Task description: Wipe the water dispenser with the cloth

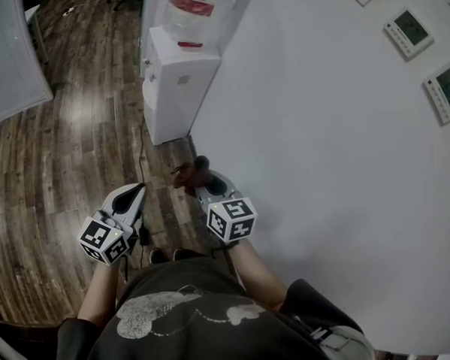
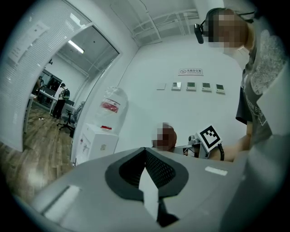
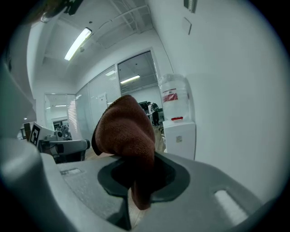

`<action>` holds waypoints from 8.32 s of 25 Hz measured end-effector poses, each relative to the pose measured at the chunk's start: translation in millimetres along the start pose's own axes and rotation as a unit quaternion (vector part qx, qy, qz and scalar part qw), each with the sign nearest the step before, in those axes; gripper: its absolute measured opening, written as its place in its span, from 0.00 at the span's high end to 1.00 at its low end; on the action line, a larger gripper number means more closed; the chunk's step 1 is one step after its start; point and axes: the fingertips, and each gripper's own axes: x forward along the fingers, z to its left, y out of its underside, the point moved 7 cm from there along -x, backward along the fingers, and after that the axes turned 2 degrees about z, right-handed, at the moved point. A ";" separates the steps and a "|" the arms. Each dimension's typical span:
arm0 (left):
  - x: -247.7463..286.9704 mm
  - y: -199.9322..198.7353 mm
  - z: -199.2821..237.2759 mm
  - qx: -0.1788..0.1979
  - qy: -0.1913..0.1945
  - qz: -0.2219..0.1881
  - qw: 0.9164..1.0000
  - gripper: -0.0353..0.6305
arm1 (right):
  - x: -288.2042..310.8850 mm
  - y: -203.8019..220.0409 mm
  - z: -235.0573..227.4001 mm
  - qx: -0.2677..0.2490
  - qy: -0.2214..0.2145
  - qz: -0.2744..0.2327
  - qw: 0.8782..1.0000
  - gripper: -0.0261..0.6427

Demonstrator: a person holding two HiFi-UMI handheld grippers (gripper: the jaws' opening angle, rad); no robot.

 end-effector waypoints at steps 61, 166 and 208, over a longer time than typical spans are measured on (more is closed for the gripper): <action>257.5 136.9 371.2 -0.063 -0.068 0.056 0.994 0.92 | 481.5 66.1 -196.2 -0.058 0.012 0.006 0.998 0.87; 388.6 384.6 456.3 0.140 0.136 0.038 0.980 0.92 | 570.2 368.2 -330.3 0.049 0.062 -0.019 0.997 0.86; 404.7 394.3 403.7 0.166 0.226 0.089 0.956 0.92 | 552.1 327.5 -400.3 0.028 0.160 -0.114 0.980 0.86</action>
